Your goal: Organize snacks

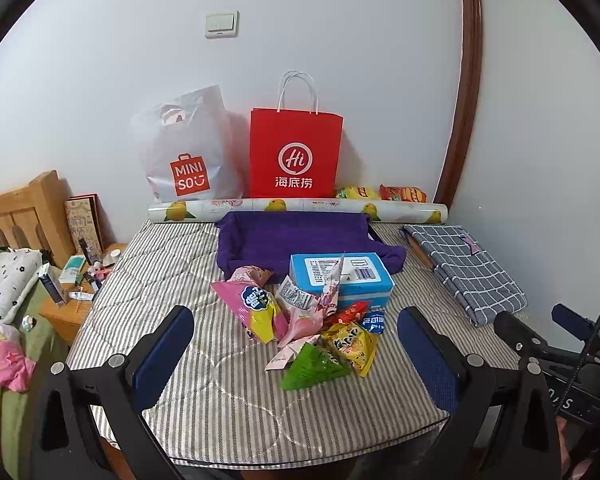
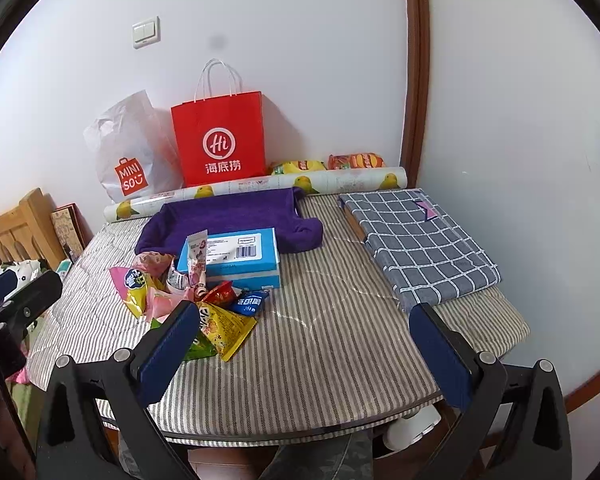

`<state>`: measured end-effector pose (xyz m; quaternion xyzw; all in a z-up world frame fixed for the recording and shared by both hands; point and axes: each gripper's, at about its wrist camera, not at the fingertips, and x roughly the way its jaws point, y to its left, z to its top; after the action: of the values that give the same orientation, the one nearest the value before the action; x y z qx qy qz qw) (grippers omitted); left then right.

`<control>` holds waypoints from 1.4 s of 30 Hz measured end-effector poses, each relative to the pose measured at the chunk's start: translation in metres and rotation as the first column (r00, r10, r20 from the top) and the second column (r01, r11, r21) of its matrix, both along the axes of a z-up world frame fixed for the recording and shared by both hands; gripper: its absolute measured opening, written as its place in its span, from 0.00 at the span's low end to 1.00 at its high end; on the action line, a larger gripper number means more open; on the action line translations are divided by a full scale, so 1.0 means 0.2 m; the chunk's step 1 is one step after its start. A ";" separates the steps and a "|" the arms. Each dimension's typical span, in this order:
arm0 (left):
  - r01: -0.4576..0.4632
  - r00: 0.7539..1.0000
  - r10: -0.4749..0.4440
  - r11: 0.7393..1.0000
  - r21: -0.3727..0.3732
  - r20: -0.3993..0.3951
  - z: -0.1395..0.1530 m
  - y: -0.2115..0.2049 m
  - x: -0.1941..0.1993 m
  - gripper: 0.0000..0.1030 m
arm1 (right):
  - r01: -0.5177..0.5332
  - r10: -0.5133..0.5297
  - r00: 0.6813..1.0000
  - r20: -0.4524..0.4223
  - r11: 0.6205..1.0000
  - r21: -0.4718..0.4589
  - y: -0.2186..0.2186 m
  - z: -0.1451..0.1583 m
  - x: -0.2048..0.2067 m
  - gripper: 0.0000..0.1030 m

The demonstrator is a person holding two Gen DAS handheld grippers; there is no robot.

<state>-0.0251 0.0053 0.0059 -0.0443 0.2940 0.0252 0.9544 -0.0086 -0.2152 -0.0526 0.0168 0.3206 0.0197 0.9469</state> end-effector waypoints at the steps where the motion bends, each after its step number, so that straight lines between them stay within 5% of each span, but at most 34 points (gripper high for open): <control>1: 0.000 1.000 0.000 1.000 0.000 0.001 0.00 0.00 0.00 1.00 | 0.002 -0.002 1.000 -0.001 1.000 -0.001 0.00 0.00 0.00 1.00; 42: 0.002 1.000 -0.002 1.000 -0.006 0.007 0.01 0.00 -0.01 1.00 | -0.009 0.009 1.000 0.004 1.000 -0.003 0.02 -0.01 -0.03 1.00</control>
<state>-0.0272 0.0046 0.0081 -0.0471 0.2907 0.0234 0.9554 -0.0138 -0.2105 -0.0540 0.0140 0.3187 0.0237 0.9475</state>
